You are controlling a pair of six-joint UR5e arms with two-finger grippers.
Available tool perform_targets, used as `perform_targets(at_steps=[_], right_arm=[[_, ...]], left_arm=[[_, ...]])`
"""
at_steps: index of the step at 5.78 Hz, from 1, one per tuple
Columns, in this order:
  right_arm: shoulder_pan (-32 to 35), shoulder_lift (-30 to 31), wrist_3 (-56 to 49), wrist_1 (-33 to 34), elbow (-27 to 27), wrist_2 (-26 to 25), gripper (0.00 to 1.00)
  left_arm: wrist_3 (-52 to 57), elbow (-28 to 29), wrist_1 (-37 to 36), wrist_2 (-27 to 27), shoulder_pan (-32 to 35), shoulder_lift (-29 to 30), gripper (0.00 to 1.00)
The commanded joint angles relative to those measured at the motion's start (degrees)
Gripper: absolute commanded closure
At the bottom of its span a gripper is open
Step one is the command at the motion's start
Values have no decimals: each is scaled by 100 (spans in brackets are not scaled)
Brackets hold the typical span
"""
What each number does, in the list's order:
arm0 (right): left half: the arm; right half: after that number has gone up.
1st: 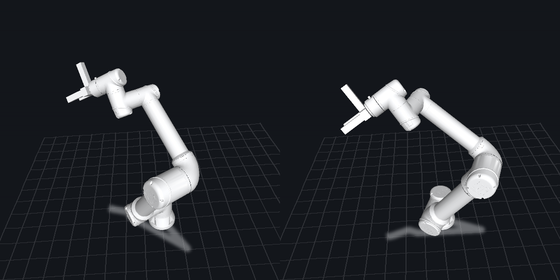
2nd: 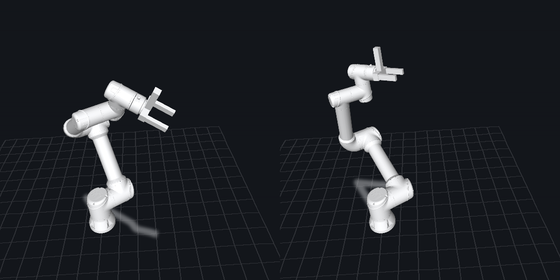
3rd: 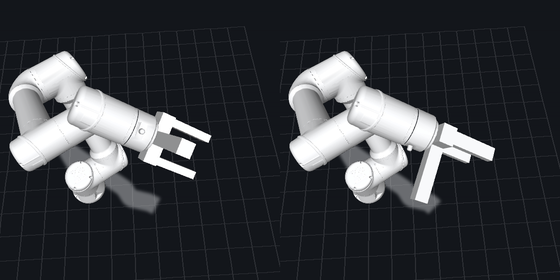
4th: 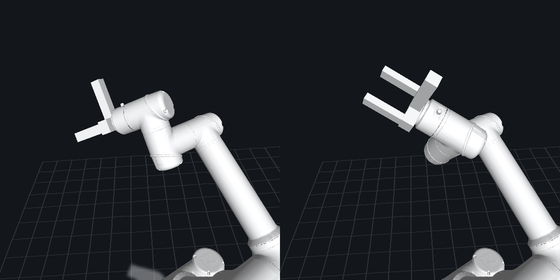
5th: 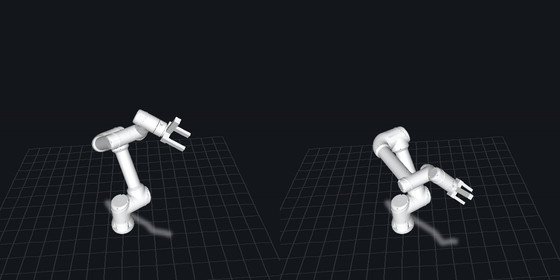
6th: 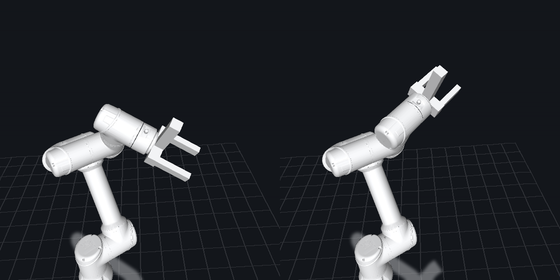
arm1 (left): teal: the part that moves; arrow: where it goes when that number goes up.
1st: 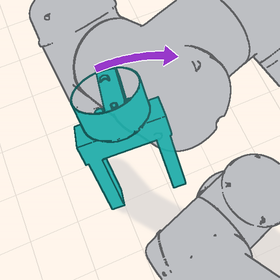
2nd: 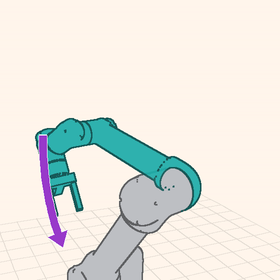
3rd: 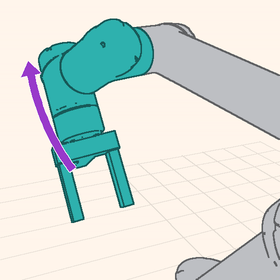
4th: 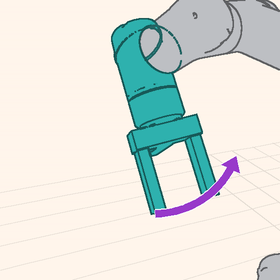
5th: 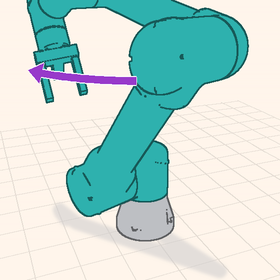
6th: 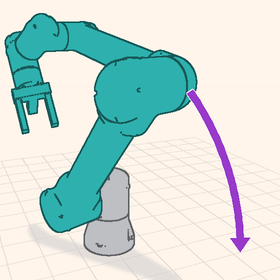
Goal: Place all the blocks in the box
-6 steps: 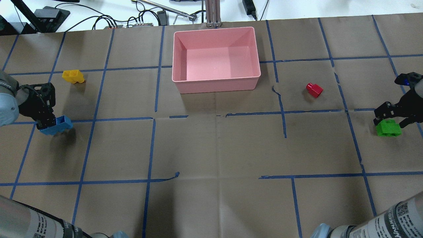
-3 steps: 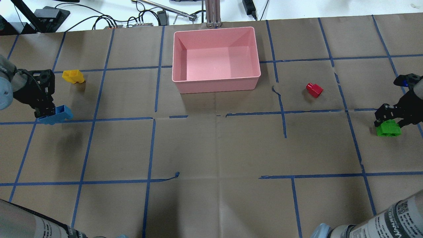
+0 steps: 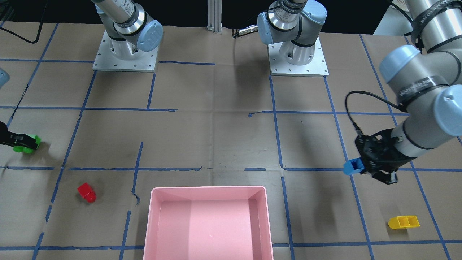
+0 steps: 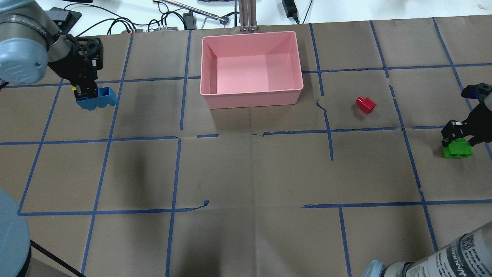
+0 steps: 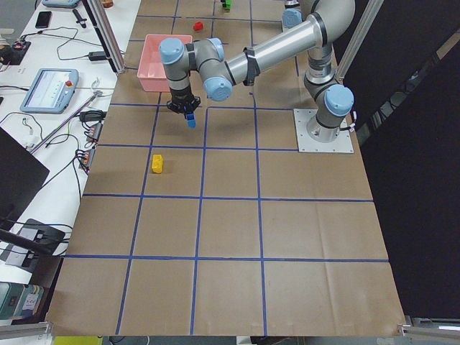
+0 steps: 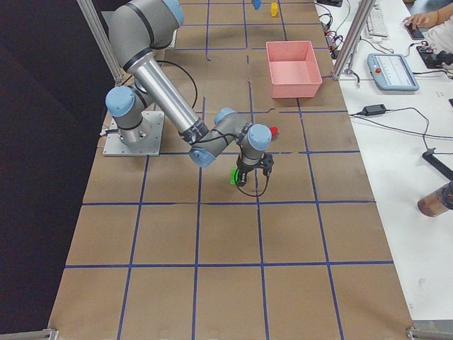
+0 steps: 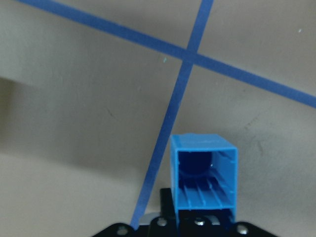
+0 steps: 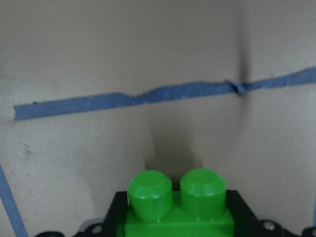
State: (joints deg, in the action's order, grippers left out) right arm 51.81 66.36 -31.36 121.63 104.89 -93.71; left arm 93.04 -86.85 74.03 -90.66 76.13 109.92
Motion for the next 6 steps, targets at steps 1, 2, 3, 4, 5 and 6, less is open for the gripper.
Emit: perform_targets(at_steps=[1, 2, 3, 4, 5, 6], right_arm=[[424, 131, 24, -608, -842, 28, 53], [583, 245, 68, -1484, -1535, 63, 53], [880, 246, 216, -2267, -2264, 63, 53], [1223, 246, 305, -2762, -2750, 150, 53], [1635, 246, 558, -2854, -2937, 168, 53], [1996, 255, 909, -2864, -2948, 177, 53]], left_arm=[[-748, 527, 120, 57, 1100, 90, 100], [-1239, 825, 111, 75, 1471, 213, 100], [-1558, 1324, 42, 232, 1710, 701, 100], [-1891, 2234, 32, 233, 2165, 1472, 100], [-1903, 3235, 41, 207, 2457, 2306, 100], [-1930, 3488, 41, 224, 2651, 2724, 100]])
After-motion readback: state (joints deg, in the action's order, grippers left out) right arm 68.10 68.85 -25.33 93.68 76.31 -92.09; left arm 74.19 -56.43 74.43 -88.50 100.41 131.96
